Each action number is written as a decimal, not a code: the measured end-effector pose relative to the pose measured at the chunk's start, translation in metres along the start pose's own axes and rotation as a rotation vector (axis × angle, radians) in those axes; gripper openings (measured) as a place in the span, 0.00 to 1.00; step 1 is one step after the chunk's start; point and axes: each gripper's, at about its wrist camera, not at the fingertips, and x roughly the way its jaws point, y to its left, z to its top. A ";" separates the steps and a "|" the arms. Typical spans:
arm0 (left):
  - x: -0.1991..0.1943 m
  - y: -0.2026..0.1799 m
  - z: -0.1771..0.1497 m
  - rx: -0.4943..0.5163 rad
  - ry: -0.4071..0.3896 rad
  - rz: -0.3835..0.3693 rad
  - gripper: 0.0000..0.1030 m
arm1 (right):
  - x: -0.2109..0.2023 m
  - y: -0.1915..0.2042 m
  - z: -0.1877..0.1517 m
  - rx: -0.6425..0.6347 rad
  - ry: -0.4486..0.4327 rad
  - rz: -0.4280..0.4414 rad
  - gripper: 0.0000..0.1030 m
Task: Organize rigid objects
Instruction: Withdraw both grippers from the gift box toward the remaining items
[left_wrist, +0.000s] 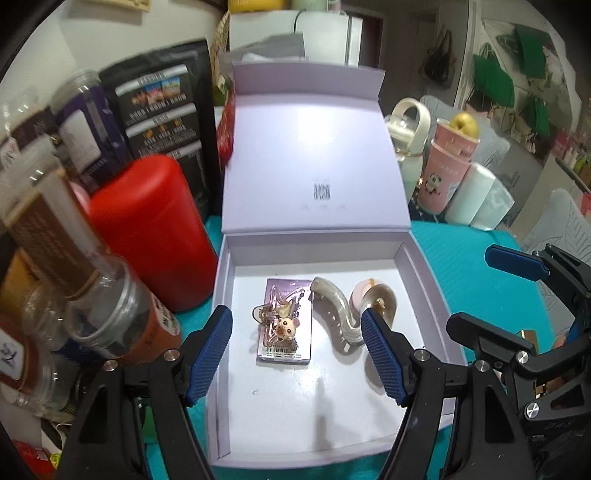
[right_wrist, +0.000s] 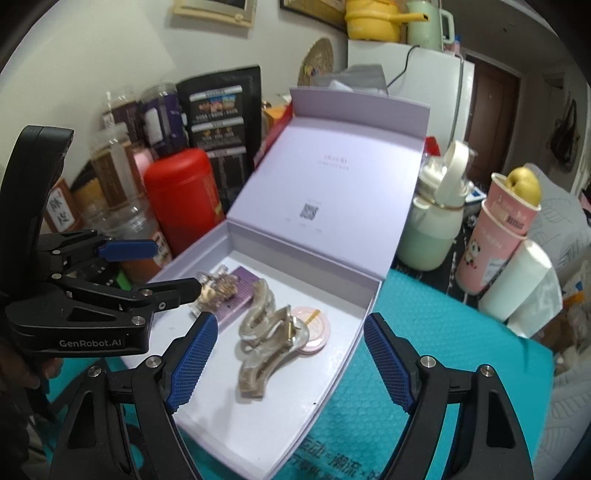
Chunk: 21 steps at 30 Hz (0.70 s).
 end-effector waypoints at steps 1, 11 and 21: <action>-0.007 0.000 0.000 -0.001 -0.011 -0.001 0.70 | -0.006 0.001 0.001 -0.001 -0.008 -0.003 0.80; -0.042 -0.009 -0.008 0.003 -0.071 -0.007 0.81 | -0.038 0.014 -0.002 -0.024 -0.051 -0.009 0.80; -0.069 -0.019 -0.016 0.003 -0.119 -0.017 1.00 | -0.065 0.018 -0.013 -0.005 -0.073 -0.026 0.80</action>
